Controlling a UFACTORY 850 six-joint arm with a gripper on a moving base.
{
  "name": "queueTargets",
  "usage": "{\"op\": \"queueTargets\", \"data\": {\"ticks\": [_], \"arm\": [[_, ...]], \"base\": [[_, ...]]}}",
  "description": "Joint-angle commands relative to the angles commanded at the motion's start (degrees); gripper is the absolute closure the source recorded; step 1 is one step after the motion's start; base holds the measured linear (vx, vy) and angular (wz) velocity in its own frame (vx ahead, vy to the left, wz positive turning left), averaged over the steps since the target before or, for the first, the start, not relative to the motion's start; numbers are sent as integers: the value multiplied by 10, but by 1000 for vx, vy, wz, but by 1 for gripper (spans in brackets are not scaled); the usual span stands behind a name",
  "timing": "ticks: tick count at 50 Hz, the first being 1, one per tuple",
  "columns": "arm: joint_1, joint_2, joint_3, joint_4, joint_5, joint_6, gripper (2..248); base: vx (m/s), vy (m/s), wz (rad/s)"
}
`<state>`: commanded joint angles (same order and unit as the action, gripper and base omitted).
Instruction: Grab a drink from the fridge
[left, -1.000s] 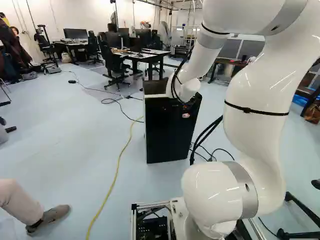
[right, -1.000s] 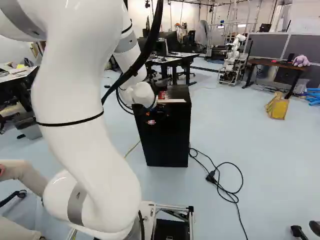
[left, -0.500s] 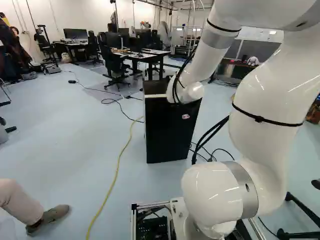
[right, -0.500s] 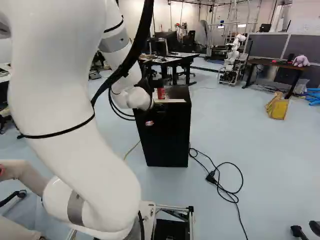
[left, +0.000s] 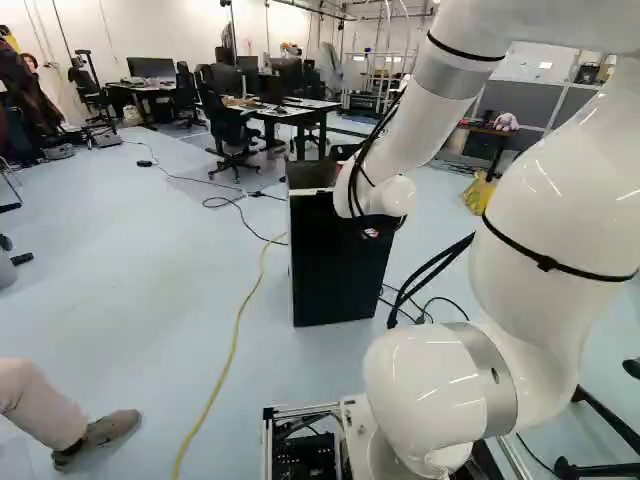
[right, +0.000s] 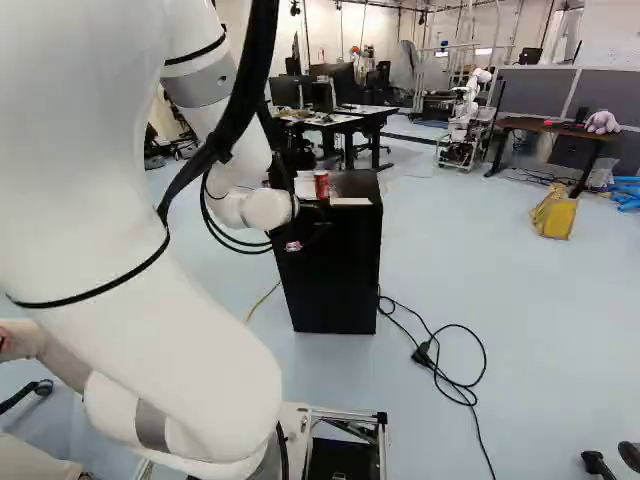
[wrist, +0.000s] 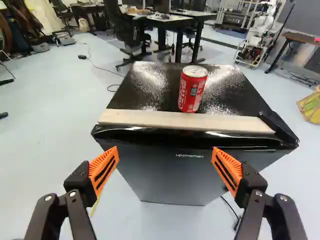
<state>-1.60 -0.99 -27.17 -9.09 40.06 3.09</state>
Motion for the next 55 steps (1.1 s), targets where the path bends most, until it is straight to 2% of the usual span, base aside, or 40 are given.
{"op": "queueTargets", "data": {"ticks": [12,29,55], "arm": [[1,-9,1,-5,50,0,3],[1,-40,-6,-5,96,0,3],[-7,-131,-69,6,150,0,3]], "base": [[0,0,0],[0,0,0],[0,0,0]]}}
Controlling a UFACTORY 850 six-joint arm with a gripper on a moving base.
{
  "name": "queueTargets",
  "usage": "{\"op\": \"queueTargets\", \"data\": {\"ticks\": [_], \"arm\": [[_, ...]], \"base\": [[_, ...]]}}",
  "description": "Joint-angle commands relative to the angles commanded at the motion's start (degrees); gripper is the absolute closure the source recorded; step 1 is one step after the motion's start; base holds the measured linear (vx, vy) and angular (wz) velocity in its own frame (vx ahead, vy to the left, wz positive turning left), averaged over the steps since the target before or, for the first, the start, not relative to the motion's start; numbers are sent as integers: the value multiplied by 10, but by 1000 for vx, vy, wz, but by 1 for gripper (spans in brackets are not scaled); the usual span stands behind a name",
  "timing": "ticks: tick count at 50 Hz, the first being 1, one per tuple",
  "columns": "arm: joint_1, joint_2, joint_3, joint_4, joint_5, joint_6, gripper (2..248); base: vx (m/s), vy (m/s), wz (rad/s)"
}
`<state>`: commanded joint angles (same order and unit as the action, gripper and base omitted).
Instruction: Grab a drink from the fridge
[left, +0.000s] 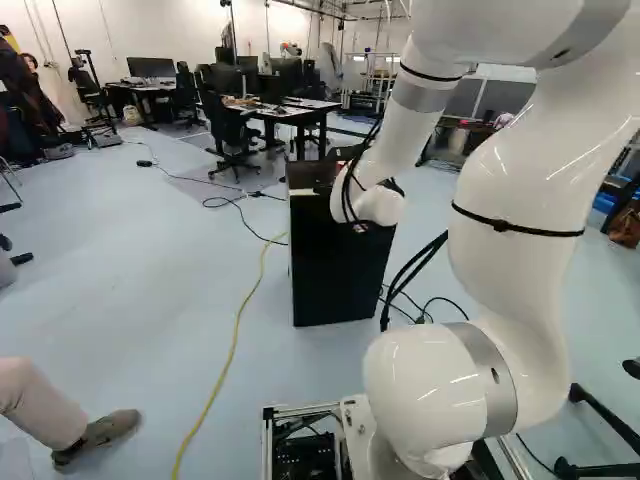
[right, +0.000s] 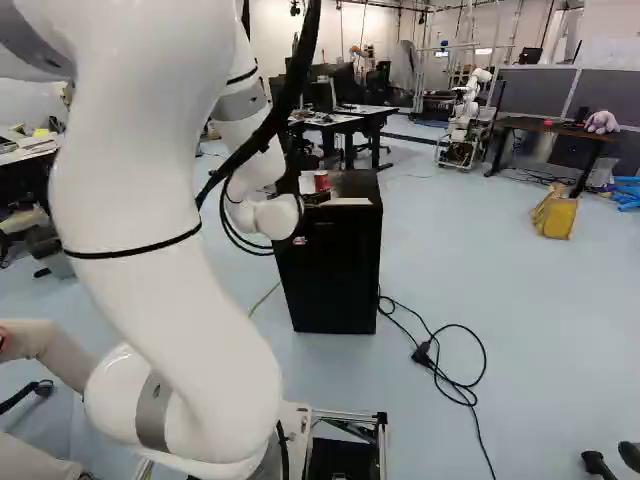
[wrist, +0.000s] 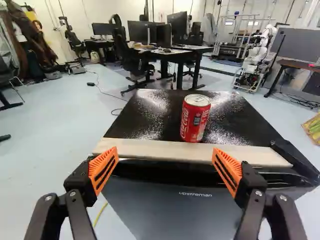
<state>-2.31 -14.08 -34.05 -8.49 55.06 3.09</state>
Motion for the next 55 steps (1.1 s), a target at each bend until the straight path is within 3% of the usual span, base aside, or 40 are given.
{"op": "queueTargets", "data": {"ticks": [25,55], "arm": [[-16,-94,-79,32,39,0,3],[-18,-165,-170,48,69,0,3]], "base": [[0,0,0],[0,0,0]]}}
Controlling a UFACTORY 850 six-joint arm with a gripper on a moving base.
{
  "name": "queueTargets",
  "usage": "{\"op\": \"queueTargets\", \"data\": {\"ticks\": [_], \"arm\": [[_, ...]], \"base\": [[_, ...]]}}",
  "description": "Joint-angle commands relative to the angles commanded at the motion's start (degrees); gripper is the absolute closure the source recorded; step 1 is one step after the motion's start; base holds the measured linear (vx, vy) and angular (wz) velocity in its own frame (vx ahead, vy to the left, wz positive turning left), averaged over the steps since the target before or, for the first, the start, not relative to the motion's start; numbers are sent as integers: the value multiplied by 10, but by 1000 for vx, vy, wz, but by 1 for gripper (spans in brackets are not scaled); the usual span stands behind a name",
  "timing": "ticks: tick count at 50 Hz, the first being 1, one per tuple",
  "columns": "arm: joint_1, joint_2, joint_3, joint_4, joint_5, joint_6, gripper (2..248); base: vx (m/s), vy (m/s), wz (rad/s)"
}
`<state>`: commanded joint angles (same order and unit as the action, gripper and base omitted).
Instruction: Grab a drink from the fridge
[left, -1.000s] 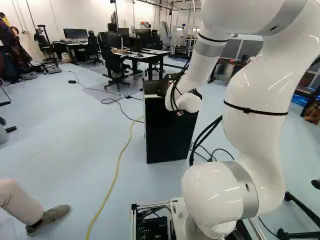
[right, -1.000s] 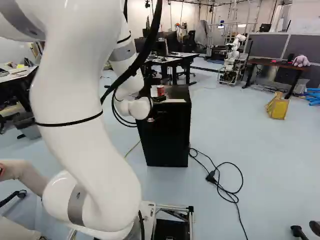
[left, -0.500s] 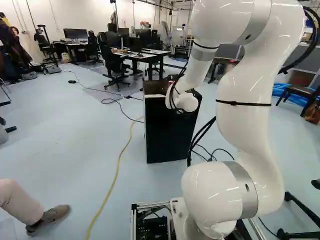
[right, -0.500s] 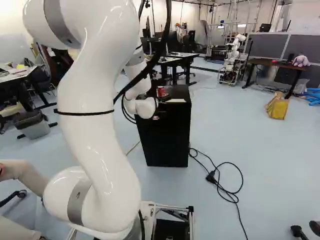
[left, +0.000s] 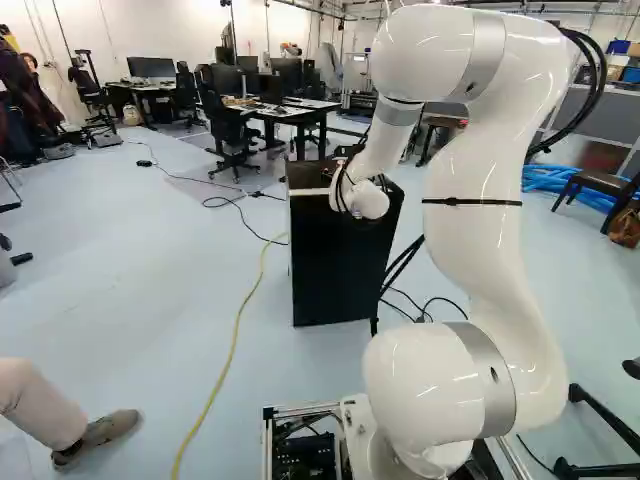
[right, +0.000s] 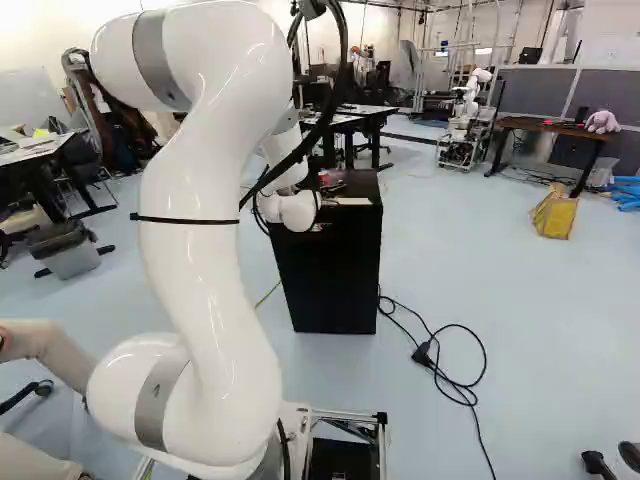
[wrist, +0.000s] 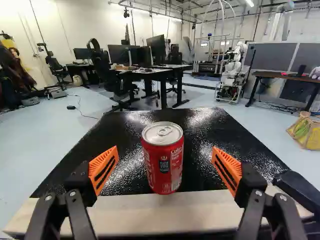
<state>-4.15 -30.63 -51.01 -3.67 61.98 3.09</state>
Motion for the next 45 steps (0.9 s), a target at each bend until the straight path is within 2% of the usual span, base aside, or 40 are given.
{"op": "queueTargets", "data": {"ticks": [8,22,23,27,28,32,33,38,39,45], "arm": [[0,-12,-16,0,0,0,3],[0,-15,-20,0,0,0,8],[0,-15,-20,0,0,0,45],[0,-15,-20,0,0,0,45],[0,-15,-20,0,0,0,83],[0,-15,-20,0,0,0,83],[0,-15,-20,0,0,0,121],[0,-15,-20,0,0,0,121],[0,-15,-20,0,0,0,151],[0,-13,-19,0,0,0,152]], "base": [[0,0,0],[0,0,0],[0,0,0],[0,0,0],[0,0,0],[0,0,0],[0,0,0],[0,0,0],[0,0,0],[0,0,0]]}}
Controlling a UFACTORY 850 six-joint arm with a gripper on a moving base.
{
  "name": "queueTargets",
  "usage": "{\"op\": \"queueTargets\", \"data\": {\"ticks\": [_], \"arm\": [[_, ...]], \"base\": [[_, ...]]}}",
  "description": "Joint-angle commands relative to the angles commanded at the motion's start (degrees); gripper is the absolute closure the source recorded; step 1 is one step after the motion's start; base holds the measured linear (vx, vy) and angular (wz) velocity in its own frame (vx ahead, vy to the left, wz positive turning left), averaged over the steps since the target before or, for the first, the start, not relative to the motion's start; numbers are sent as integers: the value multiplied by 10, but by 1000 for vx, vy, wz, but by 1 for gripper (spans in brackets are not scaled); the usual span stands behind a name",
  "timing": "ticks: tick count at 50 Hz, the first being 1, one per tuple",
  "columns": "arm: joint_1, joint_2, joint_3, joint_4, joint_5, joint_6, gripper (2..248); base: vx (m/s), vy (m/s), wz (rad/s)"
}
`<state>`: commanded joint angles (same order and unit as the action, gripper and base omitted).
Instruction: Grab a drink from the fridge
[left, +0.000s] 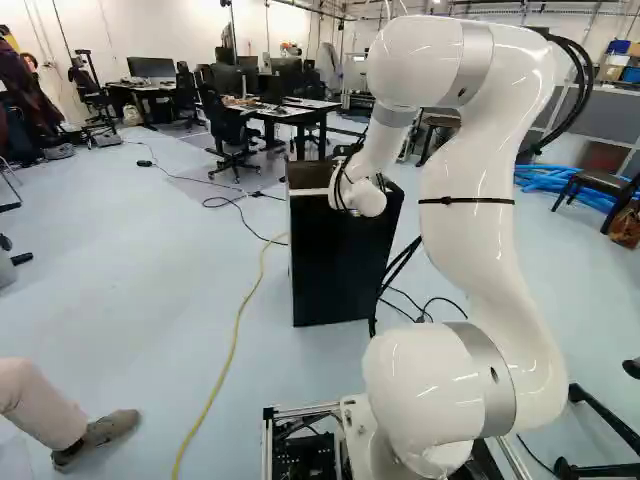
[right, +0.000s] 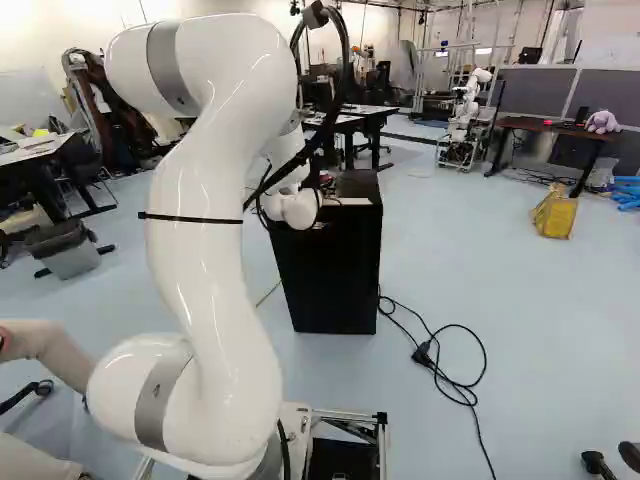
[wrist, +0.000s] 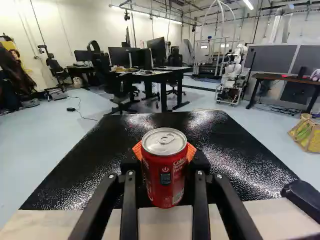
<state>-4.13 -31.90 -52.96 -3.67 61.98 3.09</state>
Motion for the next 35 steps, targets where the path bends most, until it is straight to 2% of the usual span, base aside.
{"op": "queueTargets", "data": {"ticks": [35], "arm": [[0,38,2,0,0,0,152]], "base": [[0,0,0]]}}
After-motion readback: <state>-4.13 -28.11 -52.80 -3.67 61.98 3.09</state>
